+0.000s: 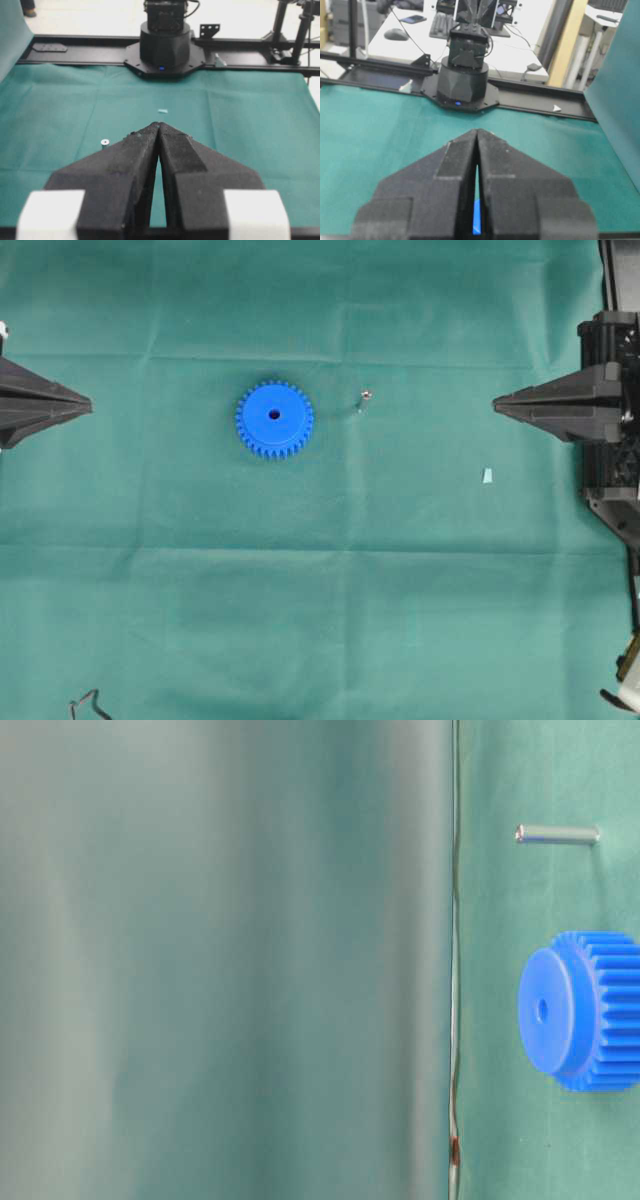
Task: Insert the shaft into the center hole of the gear.
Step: 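Move the open right gripper left toward the upright silver shaft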
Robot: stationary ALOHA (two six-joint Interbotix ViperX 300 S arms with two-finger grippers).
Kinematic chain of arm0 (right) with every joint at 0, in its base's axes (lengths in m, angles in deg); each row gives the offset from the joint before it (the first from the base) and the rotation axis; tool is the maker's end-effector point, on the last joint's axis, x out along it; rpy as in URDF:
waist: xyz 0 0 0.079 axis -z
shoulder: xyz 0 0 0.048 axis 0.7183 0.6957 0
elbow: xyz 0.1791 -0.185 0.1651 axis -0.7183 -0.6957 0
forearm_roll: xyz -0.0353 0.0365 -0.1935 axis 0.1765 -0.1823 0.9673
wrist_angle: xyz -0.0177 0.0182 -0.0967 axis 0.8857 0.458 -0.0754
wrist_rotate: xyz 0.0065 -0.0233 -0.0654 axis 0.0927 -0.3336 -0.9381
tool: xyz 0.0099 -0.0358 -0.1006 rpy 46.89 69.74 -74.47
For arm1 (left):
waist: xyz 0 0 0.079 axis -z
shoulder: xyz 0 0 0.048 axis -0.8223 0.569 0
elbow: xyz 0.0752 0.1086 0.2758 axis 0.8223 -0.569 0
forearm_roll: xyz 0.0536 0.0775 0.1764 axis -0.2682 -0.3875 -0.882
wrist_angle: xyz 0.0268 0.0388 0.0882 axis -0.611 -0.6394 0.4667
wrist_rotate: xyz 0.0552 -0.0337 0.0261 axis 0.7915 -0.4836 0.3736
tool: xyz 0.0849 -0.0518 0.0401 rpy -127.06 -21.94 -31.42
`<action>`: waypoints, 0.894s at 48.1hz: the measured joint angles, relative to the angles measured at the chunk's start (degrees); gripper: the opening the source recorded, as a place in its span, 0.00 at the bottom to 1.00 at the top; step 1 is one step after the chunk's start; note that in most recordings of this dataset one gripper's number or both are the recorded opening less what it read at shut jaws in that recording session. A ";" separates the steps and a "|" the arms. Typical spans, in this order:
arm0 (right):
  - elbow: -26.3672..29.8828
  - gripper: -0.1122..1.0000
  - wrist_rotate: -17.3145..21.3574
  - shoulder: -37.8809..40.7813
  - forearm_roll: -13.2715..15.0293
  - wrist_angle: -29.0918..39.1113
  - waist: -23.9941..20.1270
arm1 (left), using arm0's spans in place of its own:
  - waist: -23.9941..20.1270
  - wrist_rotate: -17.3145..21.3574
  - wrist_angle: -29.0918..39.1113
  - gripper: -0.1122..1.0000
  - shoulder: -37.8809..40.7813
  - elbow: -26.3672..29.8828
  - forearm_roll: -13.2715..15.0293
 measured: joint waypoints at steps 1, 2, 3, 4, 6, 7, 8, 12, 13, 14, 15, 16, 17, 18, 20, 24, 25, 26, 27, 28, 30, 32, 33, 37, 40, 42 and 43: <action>0.00 0.12 0.00 0.00 0.09 0.00 0.09 | 0.00 -0.09 0.18 0.10 0.09 0.09 -0.09; 0.00 0.12 -0.09 0.00 0.09 0.09 0.09 | 0.18 -0.26 0.70 0.10 0.09 0.26 -0.18; 0.00 0.12 -0.18 0.00 0.09 0.18 0.09 | 0.26 -0.35 1.41 0.10 0.26 0.53 -0.18; 0.09 0.12 -0.44 0.00 0.09 0.26 0.09 | 0.35 -0.35 1.85 0.10 0.35 0.79 -0.35; 0.18 0.12 -0.35 0.09 0.09 0.62 0.26 | 0.44 -0.35 2.55 0.10 0.44 1.05 -0.53; 0.18 0.12 -0.26 0.18 0.09 0.79 0.44 | 0.53 -0.44 2.81 0.10 0.44 1.14 -0.53; 0.35 0.12 -0.18 0.26 0.09 1.05 0.62 | 0.53 -0.44 2.99 0.10 0.53 1.23 -0.53; 0.97 0.12 -0.09 0.62 0.09 1.76 1.05 | 0.53 -0.44 3.34 0.10 0.44 1.41 -0.62; 1.14 0.12 -0.18 0.79 0.09 1.93 1.23 | 0.53 -0.44 3.43 0.10 0.44 1.41 -0.62; 1.23 0.12 -0.09 1.05 0.09 2.02 1.41 | 0.53 -0.44 3.52 0.10 0.44 1.41 -0.62; 1.32 0.12 -0.09 1.14 0.09 2.11 1.49 | 0.53 -0.44 3.52 0.10 0.53 1.41 -0.62; 1.32 0.12 0.00 1.41 0.09 2.11 1.76 | 0.53 -0.44 3.60 0.10 0.44 1.41 -0.62; 1.41 0.12 0.00 1.67 0.09 2.20 1.93 | 0.53 -0.44 3.60 0.10 0.44 1.41 -0.62; 1.41 0.12 0.09 1.93 0.09 2.20 2.20 | 0.53 -0.44 3.60 0.10 0.44 1.41 -0.53; 1.41 0.12 0.18 2.46 0.09 2.20 2.64 | 0.53 -0.44 3.60 0.10 0.44 1.41 -0.62; 1.41 0.12 0.26 3.96 0.00 2.20 3.69 | 0.53 -0.44 3.60 0.10 0.44 1.41 -0.62; 1.41 0.12 0.26 4.39 -0.09 2.20 3.96 | 0.53 -0.44 3.69 0.10 0.44 1.41 -0.62; 1.41 0.12 0.18 5.01 -0.26 2.11 4.31 | 0.53 -0.44 3.69 0.10 0.44 1.41 -0.62; 1.41 0.12 0.26 5.54 -0.35 2.11 4.48 | 0.53 -0.44 3.60 0.10 0.44 1.41 -0.62; 1.41 0.12 0.26 6.15 -0.53 1.93 4.66 | 0.53 -0.44 3.69 0.10 0.44 1.41 -0.62; 1.41 0.13 0.26 7.38 -0.79 1.58 5.19 | 0.53 -0.44 3.60 0.10 0.44 1.41 -0.62; 1.41 0.14 0.26 8.70 -1.14 0.88 5.45 | 0.62 -0.44 3.69 0.10 0.44 1.41 -0.62; 1.41 0.16 0.26 9.40 -1.32 0.62 5.63 | 0.53 -0.44 3.69 0.10 0.44 1.41 -0.62; 1.49 0.27 0.26 12.83 -2.02 -0.97 6.15 | 0.53 -0.44 3.69 0.10 0.44 1.41 -0.62; 1.67 0.41 0.26 16.08 -2.46 -1.93 6.59 | 0.53 -0.44 3.69 0.10 0.44 1.41 -0.70; 2.02 0.55 0.26 18.81 -2.90 -2.55 7.03 | 0.53 -0.44 3.60 0.10 0.44 1.41 -0.62; 2.11 0.60 0.26 20.13 -2.99 -2.81 7.38 | 0.62 -0.44 3.69 0.10 0.44 1.41 -0.62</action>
